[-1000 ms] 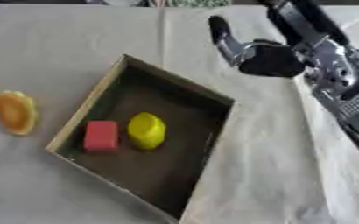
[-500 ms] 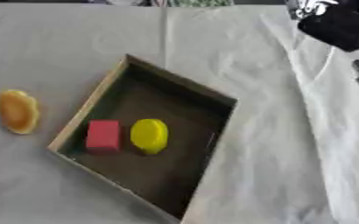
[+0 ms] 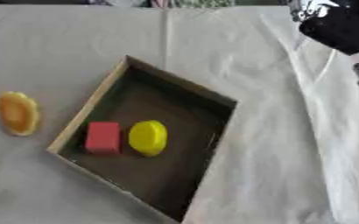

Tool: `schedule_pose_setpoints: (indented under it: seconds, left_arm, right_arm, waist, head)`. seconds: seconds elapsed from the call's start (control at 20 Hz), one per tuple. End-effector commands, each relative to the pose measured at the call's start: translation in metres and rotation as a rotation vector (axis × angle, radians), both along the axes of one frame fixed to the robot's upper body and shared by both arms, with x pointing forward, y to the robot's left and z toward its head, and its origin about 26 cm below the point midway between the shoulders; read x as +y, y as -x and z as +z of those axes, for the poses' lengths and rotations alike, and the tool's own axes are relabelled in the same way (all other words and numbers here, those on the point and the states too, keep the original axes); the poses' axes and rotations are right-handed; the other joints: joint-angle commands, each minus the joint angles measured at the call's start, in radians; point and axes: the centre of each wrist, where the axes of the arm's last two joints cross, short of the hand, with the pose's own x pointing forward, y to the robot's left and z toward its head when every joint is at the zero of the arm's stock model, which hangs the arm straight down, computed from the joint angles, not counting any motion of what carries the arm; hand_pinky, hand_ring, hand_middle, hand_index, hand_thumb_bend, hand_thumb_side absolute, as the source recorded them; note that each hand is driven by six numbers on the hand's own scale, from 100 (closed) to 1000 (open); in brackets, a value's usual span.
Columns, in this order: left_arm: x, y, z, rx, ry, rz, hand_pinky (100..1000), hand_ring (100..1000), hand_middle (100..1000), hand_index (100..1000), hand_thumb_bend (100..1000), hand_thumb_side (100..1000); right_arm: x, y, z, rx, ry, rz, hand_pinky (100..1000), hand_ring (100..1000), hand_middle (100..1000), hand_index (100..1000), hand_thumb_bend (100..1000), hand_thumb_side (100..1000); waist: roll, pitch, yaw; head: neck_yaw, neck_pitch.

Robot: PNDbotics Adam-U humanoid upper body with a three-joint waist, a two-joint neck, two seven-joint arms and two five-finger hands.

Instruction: Pick up objects on the table and place them in the box.

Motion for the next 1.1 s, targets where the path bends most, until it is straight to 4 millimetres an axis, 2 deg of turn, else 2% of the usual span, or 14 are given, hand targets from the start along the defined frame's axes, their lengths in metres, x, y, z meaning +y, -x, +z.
schedule_pose_setpoints:
  seconds: [0.05,0.2,0.25,0.3,0.55,0.7,1.1]
  left_arm:
    - [-0.005,0.001,0.01,-0.067,0.02,0.0,901,890,852,931,587,298]
    - [-0.012,-0.002,0.02,-0.149,0.055,-0.023,902,889,851,929,591,215]
    - [-0.014,-0.003,0.023,-0.163,0.058,-0.03,903,890,848,926,596,138]
    - [-0.018,-0.004,0.026,-0.169,0.054,-0.039,904,891,846,923,598,108]
    - [-0.035,-0.01,0.04,-0.125,0.036,-0.084,904,880,832,890,598,100]
    - [-0.039,-0.025,0.045,-0.064,0.039,-0.099,909,882,824,883,623,100]
    - [-0.031,-0.064,0.032,0.043,0.04,-0.071,896,874,814,878,629,100]
  right_arm:
    - [0.0,0.004,0.007,-0.027,0.012,-0.012,826,776,697,807,100,505]
    - [-0.001,0.004,0.005,-0.021,0.004,-0.018,824,774,694,806,100,515]
    - [-0.001,0.004,0.005,-0.02,0.002,-0.018,824,773,693,805,100,520]
    - [0.0,0.003,0.005,-0.018,0.0,-0.018,824,772,693,804,100,520]
    - [0.001,0.003,0.004,-0.012,-0.008,-0.017,822,770,690,802,100,529]
    - [0.001,0.003,0.004,-0.013,-0.019,-0.018,820,769,688,801,100,537]
    - [0.001,0.003,0.005,-0.02,-0.054,-0.029,817,765,684,799,100,560]
  waist:
    - [0.002,-0.015,0.0]
    - [0.004,-0.016,0.002]
    - [0.004,-0.016,0.002]
    - [0.005,-0.017,0.002]
    - [0.007,-0.02,-0.001]
    - [0.01,-0.02,-0.005]
    - [0.017,-0.016,-0.016]
  head:
    - [0.001,-0.007]
    - [-0.001,-0.004]
    - [-0.002,-0.003]
    - [-0.002,-0.002]
    - [-0.003,0.002]
    - [0.001,0.004]
    - [0.002,0.011]
